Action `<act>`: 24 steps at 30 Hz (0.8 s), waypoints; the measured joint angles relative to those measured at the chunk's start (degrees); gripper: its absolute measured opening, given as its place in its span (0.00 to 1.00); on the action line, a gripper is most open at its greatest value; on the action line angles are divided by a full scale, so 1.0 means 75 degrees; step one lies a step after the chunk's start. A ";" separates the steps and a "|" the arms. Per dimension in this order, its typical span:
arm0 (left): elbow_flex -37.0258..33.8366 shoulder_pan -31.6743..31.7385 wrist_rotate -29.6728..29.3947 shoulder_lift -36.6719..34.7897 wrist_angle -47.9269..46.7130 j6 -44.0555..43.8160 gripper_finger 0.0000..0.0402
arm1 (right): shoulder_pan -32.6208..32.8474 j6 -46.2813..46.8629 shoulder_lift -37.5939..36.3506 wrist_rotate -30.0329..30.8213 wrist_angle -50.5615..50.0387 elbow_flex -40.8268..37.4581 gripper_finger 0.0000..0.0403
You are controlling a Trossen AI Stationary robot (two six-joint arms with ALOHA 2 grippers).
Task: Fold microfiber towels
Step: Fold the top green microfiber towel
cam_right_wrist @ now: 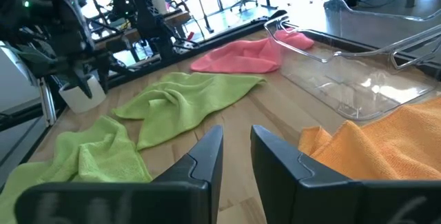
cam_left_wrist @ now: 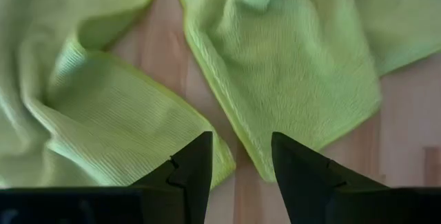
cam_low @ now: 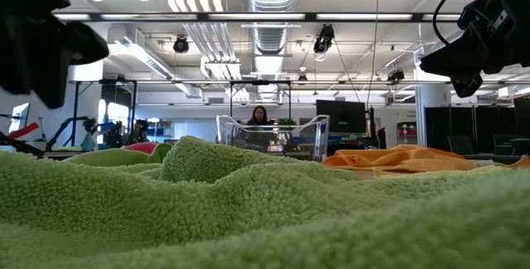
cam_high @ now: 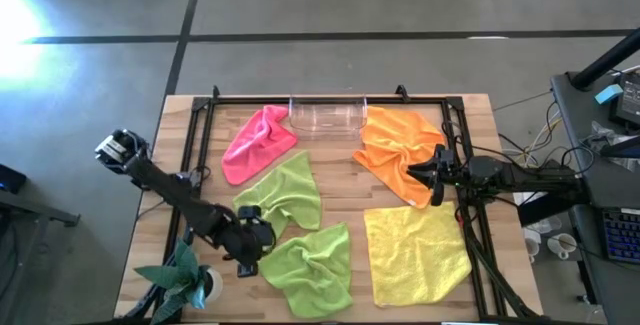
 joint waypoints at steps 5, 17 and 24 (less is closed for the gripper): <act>-0.0025 -0.0109 0.0000 0.0425 0.0004 -0.0120 0.33 | 0.0001 0.0000 0.0000 -0.0001 -0.0002 0.0000 0.17; -0.0161 -0.0106 0.0000 0.0849 0.0038 -0.0118 0.33 | -0.0001 0.0000 0.0000 -0.0002 0.0001 0.0000 0.17; -0.0364 -0.0103 0.0000 0.0856 0.0010 -0.0121 0.33 | 0.0001 0.0000 0.0000 0.0000 0.0001 0.0000 0.17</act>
